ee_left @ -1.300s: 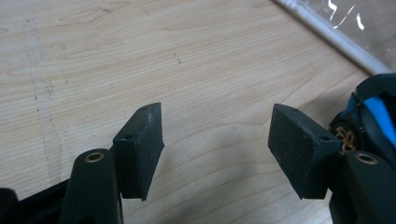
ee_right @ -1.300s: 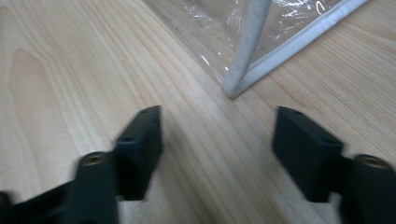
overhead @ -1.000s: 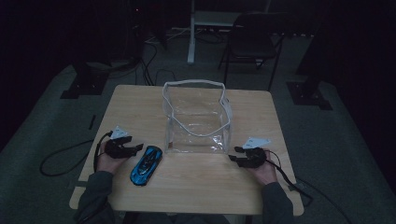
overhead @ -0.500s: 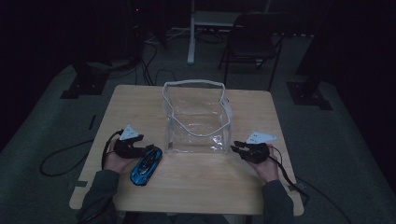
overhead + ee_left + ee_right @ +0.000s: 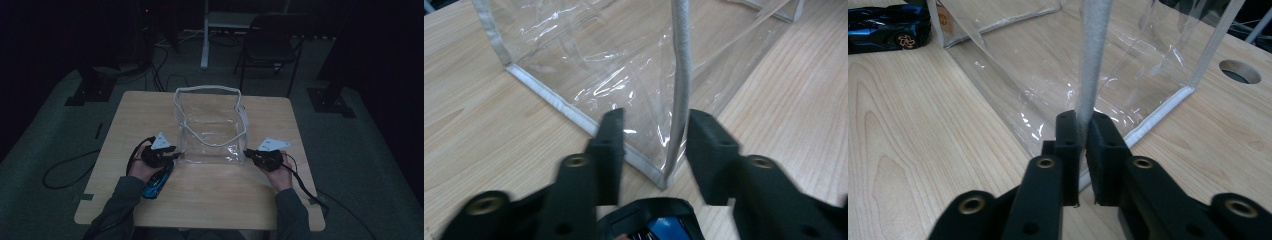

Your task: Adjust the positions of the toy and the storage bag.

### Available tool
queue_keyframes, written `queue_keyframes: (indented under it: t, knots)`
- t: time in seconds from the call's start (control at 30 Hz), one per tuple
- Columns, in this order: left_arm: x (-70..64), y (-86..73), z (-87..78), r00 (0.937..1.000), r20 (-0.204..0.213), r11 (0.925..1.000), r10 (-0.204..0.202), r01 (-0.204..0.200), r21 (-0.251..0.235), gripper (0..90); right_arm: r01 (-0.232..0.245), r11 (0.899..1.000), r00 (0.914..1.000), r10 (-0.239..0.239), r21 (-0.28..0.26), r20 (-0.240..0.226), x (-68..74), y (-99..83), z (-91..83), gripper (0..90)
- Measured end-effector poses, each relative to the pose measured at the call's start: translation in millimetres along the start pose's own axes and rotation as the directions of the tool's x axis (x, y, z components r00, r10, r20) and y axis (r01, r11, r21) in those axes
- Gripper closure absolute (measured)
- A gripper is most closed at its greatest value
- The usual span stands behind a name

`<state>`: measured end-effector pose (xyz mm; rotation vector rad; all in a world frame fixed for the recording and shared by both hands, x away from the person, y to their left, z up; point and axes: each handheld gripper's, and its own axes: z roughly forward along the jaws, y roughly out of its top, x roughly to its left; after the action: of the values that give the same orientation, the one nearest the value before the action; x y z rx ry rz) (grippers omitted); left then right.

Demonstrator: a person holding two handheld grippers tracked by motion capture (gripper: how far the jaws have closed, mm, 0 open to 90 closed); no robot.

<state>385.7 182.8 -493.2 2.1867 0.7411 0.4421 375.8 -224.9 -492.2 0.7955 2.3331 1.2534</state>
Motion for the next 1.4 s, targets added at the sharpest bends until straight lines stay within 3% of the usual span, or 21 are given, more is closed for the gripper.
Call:
queue_keyframes:
  t: [0.3, 1.0, 1.4]
  knots:
    - [-4.3, 3.5, 6.8, 0.9997, 0.014, 0.9998, 0.019, -0.019, -0.005, 79.9, 0.007, 1.000, 1.0000, -0.007, -0.004, 0.001, 1.0, -0.5, 0.1, 87.0]
    - [5.2, 13.5, 23.5, 0.9999, -0.011, 1.0000, -0.003, 0.003, -0.006, 85.7, 0.021, 1.000, 0.9996, -0.020, -0.013, 0.020, 2.3, -0.8, 1.5, 87.7]
    - [5.0, 20.0, 30.4, 1.0000, -0.008, 1.0000, -0.005, 0.005, -0.003, 86.1, 0.001, 1.000, 0.9991, -0.001, -0.017, 0.042, -1.7, -3.5, -0.6, 87.7]
